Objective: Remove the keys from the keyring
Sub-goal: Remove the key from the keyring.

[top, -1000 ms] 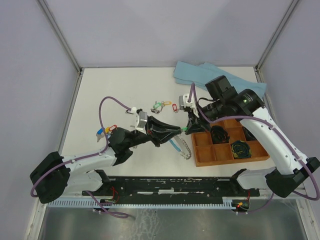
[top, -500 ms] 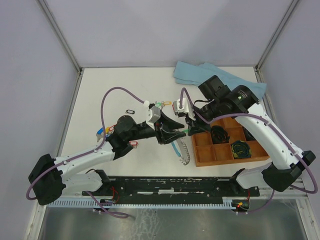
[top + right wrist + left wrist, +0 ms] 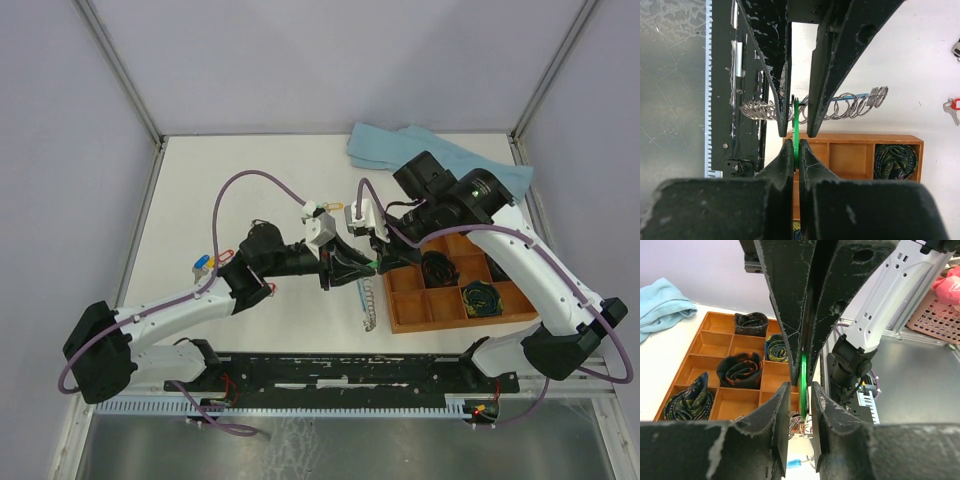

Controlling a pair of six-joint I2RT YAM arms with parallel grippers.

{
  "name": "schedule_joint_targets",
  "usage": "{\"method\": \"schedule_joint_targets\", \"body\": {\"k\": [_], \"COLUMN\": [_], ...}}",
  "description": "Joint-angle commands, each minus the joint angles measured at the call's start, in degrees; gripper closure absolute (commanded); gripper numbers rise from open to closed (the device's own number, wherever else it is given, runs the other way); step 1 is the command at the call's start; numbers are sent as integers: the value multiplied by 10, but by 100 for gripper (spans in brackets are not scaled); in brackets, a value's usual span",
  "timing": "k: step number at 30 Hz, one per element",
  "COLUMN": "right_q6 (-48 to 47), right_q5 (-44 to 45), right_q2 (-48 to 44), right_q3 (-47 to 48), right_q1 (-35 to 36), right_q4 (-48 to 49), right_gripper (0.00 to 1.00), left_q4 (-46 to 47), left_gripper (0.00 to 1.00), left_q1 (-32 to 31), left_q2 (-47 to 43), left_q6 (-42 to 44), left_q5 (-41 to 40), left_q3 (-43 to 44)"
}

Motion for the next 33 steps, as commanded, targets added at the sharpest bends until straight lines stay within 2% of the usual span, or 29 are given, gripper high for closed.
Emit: {"method": "schedule_joint_targets", "body": {"k": [1, 3, 4, 5, 6, 8, 12, 14, 16, 21, 24, 28, 30, 33], "right_q6": [-9, -10, -11, -11, -10, -10, -18, -23, -16, 49, 78, 78, 91, 177], "right_q5": [-16, -19, -21, -22, -23, -29, -97, -142, -175, -241, -304, -385, -393, -377], "right_q2": [-4, -4, -4, -4, -5, -9, -32, -52, -83, -142, -149, -149, -150, -152], "right_q3": [27, 27, 26, 26, 26, 26, 20, 5, -26, -133, -182, -238, -263, -296], "right_q1": [5, 6, 6, 6, 5, 4, -52, -87, -111, -149, -155, -157, -157, -157], "right_q4": [5, 3, 3, 3, 3, 4, 4, 13, 44, 178, 239, 310, 354, 439], "right_gripper": [99, 99, 99, 99, 99, 87, 50, 44, 42, 44, 55, 75, 77, 78], "left_q4": [0, 0, 0, 0, 1, 10, 54, 97, 158, 278, 342, 376, 394, 419], "left_gripper": [73, 82, 92, 96, 97, 97, 97, 97, 97, 97, 97, 97, 97, 97], "left_q1": [3, 2, 2, 2, 3, 3, 2, 2, 3, 4, 7, 12, 12, 12], "left_q2": [6, 9, 10, 11, 11, 6, -17, -29, -36, -42, -40, -32, -27, -20], "left_q6": [20, 19, 19, 19, 19, 19, 22, 19, 7, -28, -57, -88, -104, -122], "left_q5": [18, 21, 22, 22, 20, 15, -2, -8, -11, -41, -59, -68, -72, -77], "left_q3": [32, 34, 36, 37, 35, 30, -3, -29, -53, -93, -115, -117, -120, -121]}}
